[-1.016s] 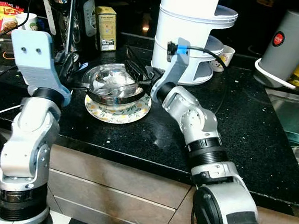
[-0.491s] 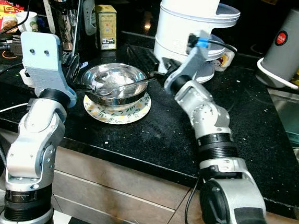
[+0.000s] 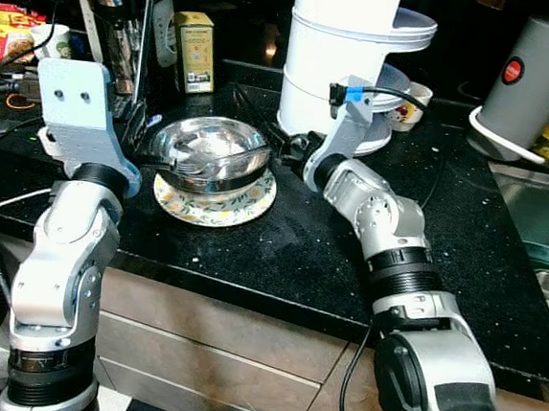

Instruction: Kitchen organization

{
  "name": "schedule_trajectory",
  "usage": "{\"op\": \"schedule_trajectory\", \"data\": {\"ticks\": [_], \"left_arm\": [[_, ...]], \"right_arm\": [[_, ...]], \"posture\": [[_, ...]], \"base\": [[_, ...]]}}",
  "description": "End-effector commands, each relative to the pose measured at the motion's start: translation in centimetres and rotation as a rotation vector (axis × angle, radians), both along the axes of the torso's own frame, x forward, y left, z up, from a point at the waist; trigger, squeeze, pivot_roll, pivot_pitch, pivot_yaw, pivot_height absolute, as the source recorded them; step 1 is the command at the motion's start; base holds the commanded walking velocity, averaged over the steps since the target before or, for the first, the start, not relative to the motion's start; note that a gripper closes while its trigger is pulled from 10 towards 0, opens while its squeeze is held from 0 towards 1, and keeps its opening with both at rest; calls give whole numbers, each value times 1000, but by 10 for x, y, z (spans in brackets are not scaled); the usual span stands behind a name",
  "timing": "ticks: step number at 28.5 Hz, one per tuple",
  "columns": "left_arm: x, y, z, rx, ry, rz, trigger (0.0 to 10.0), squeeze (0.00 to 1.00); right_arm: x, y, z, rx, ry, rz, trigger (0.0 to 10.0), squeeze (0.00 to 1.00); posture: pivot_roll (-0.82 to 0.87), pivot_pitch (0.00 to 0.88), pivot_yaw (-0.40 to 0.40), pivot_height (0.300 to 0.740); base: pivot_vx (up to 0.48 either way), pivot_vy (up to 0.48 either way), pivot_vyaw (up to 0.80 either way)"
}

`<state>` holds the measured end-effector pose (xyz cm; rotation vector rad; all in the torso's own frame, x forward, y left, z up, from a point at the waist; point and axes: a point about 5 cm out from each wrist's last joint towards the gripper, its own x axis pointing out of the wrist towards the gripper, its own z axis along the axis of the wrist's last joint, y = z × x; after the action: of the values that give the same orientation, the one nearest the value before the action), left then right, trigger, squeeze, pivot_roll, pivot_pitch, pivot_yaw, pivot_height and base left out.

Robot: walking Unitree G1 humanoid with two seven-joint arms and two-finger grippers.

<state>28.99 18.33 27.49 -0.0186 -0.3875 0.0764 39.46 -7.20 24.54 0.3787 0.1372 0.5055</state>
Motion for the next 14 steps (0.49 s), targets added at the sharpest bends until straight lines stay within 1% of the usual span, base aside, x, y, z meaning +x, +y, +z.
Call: {"op": "schedule_trajectory", "data": {"ticks": [1,4,5,6,7,8,9,14], "left_arm": [[0,2,-2,-1,8,3,10000,0],[0,2,-2,-2,9,4,10000,0],[0,2,-2,-3,11,4,10000,0],[1,1,-3,-4,13,3,10000,0],[1,1,-3,-5,15,3,10000,0],[1,1,-3,-5,16,3,10000,0],[1,1,-4,-7,17,3,10000,0],[1,1,-3,-9,18,3,10000,0]], "right_arm": [[1,1,0,15,27,4,10000,0],[0,3,0,36,47,19,10000,0],[0,5,-1,49,60,32,4980,0],[-1,6,-2,62,73,42,3647,0],[-1,7,-2,73,81,48,1176,0],[-1,7,-2,79,85,50,1176,0],[-1,7,-2,86,87,52,0,0],[-2,7,0,112,90,55,0,0]], "posture": [[89,0,-50,740],[88,0,-49,740],[88,0,-50,740],[88,0,-50,740],[88,0,-50,740],[88,0,-50,740],[86,0,-49,740],[84,0,-47,740]], "base": [[0,0,0],[0,0,0],[0,0,0],[0,0,0],[0,0,0],[0,0,0],[0,0,0],[0,0,0]]}}
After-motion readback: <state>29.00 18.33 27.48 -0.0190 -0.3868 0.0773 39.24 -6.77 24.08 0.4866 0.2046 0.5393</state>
